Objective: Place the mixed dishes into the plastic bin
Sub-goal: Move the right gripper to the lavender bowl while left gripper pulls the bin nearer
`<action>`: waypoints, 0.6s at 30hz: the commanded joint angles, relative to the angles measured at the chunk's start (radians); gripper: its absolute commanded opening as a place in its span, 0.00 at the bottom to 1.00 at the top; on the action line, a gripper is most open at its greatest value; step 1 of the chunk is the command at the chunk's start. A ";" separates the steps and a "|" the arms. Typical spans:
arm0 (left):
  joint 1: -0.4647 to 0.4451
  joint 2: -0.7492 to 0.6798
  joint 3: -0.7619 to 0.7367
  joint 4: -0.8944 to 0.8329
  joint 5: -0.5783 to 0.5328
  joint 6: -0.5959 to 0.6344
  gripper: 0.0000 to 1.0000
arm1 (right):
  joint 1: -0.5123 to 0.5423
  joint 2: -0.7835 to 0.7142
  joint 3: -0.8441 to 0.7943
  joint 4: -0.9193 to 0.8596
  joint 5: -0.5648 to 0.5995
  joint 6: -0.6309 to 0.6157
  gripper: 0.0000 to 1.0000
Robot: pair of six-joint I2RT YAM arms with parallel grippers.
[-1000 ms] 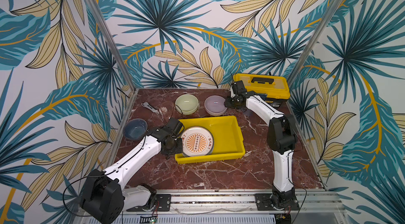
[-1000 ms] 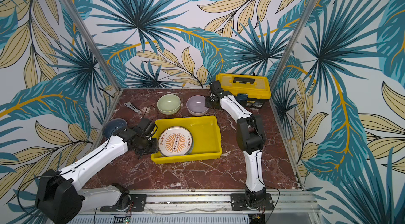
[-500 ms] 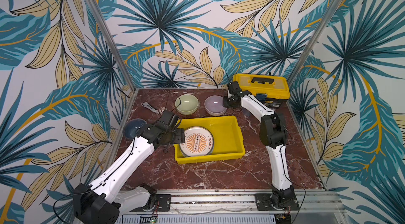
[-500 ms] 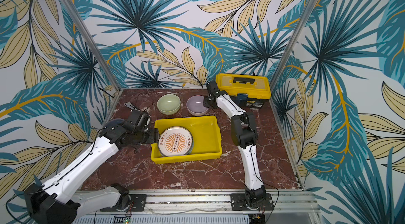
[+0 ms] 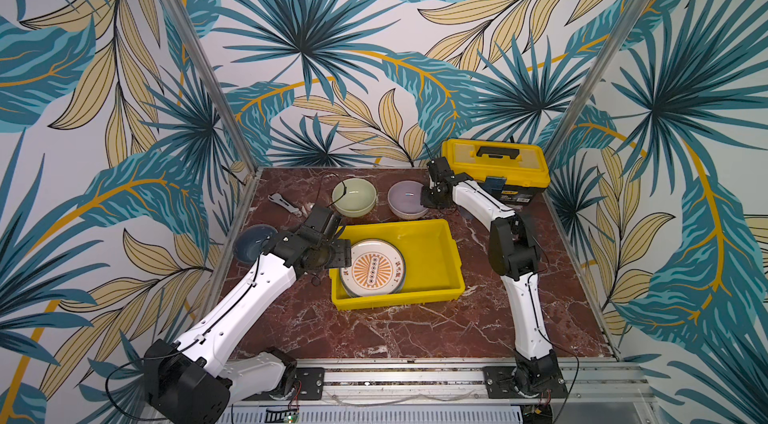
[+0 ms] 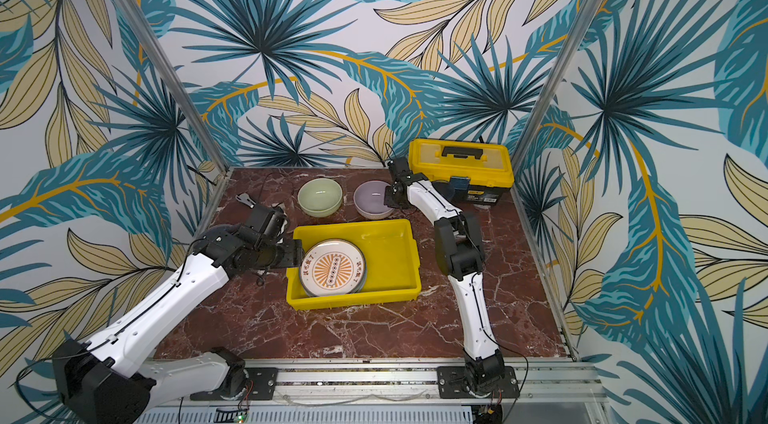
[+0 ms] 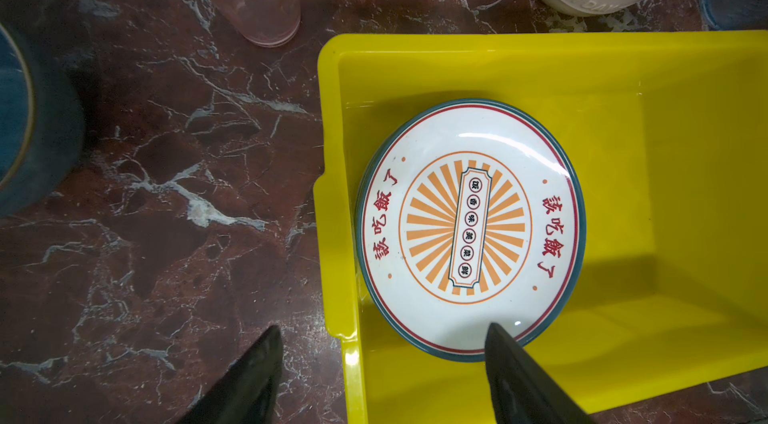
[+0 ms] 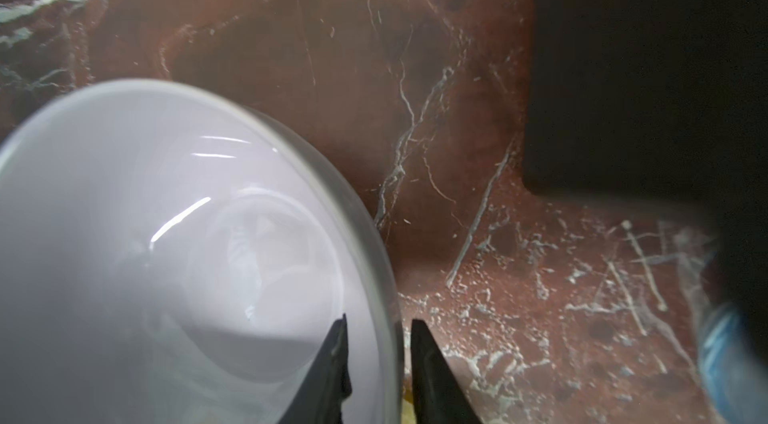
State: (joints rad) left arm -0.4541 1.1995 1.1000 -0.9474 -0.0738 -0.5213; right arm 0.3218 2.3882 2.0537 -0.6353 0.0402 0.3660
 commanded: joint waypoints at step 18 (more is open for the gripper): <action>0.009 -0.044 -0.022 0.046 0.001 0.015 0.77 | 0.004 -0.021 0.024 0.017 0.004 0.069 0.00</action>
State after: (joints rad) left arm -0.4503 1.1721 1.0859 -0.9298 -0.0822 -0.5198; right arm 0.3218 2.3959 2.0609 -0.6334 0.0338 0.4015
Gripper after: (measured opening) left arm 0.770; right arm 0.114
